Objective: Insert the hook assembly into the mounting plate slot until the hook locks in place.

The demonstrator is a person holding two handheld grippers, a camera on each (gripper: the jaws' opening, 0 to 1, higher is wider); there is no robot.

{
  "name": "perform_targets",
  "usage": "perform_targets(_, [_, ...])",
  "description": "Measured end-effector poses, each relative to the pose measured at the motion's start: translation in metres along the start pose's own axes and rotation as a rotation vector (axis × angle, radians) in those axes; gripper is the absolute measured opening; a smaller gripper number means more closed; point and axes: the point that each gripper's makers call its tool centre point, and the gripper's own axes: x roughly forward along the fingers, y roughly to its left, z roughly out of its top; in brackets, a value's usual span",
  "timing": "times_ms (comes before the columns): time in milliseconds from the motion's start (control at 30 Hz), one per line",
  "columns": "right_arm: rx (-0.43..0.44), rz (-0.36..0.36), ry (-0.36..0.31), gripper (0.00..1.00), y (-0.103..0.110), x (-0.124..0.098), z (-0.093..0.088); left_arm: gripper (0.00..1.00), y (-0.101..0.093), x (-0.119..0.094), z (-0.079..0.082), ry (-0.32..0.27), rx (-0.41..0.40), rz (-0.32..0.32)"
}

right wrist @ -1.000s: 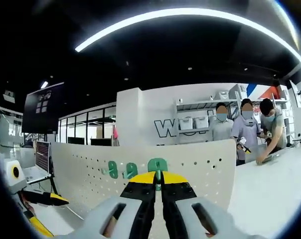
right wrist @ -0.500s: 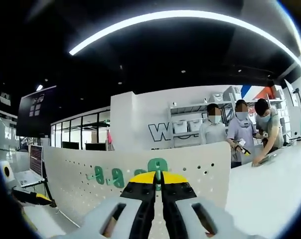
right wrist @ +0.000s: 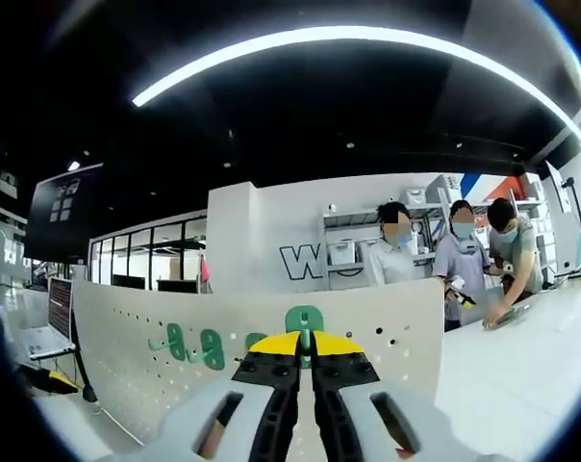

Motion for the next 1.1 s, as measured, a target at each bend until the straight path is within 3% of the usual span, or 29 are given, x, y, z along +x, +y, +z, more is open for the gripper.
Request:
perform_targets(633, [-0.024, 0.005, 0.009, 0.01, -0.002, 0.013, -0.014, 0.75, 0.02, -0.02, -0.01, 0.032, -0.024, 0.058])
perform_targets(1100, [-0.012, 0.002, 0.021, 0.01, -0.005, 0.019, -0.022, 0.73, 0.02, -0.024, -0.018, 0.069, -0.015, 0.059])
